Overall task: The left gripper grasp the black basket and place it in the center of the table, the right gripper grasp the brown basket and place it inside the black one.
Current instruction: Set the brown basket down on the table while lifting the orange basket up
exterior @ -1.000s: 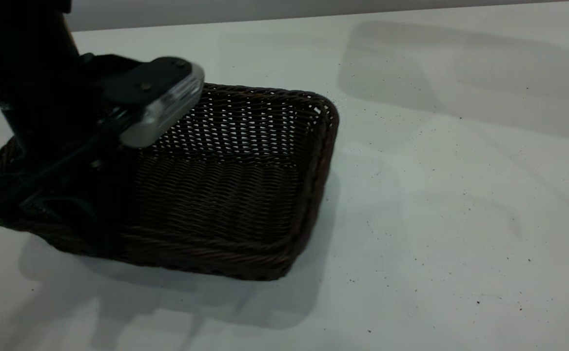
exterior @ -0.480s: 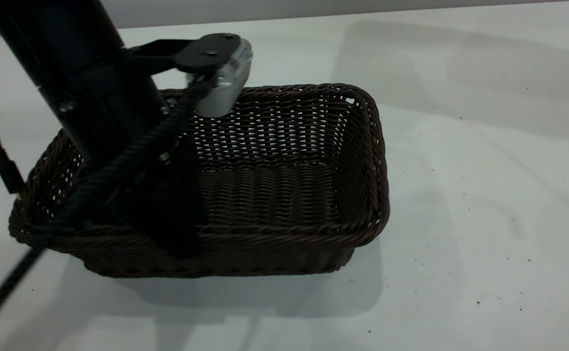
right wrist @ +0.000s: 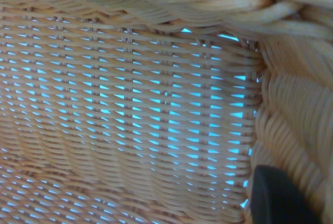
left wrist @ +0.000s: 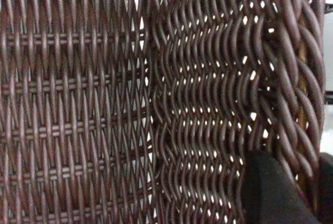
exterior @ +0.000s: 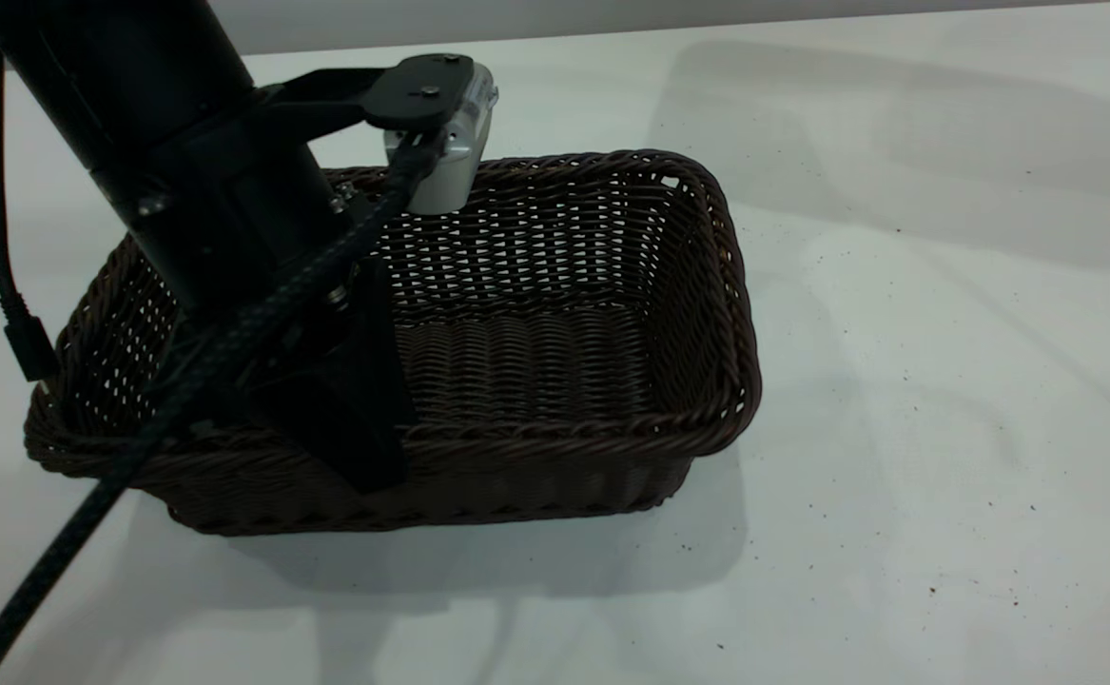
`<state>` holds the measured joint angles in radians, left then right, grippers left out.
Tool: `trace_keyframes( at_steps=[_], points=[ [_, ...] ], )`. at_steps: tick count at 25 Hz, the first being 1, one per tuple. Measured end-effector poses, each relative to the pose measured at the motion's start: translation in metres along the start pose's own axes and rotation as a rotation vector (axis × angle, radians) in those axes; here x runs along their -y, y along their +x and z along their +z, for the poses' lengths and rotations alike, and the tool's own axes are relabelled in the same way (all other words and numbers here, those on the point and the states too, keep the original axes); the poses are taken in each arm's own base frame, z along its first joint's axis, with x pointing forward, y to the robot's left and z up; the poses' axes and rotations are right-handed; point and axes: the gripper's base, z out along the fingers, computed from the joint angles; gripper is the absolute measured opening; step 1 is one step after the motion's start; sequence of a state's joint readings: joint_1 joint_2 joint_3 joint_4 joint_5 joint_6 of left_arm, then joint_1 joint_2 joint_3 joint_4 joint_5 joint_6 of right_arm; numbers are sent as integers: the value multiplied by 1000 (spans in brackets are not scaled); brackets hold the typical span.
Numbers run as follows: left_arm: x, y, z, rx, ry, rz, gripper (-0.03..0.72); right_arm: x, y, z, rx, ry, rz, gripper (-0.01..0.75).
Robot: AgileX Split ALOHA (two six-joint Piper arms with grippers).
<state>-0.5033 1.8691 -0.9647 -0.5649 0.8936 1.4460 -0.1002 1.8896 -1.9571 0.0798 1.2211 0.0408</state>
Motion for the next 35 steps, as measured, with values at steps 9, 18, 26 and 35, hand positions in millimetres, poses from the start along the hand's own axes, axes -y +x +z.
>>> trace_keyframes(
  at_steps=[9,18,26,35],
  points=[
    [1,0,0,3,8,9,167,0,0,0,0,0,0,106],
    [2,-4,0,45,22,-24,308,0,0,0,0,-1,0,106],
    [10,-9,-16,65,6,4,331,-1,0,0,-1,-14,5,106],
    [41,-23,-78,147,-169,122,309,-7,0,0,-3,-75,27,106]
  ],
)
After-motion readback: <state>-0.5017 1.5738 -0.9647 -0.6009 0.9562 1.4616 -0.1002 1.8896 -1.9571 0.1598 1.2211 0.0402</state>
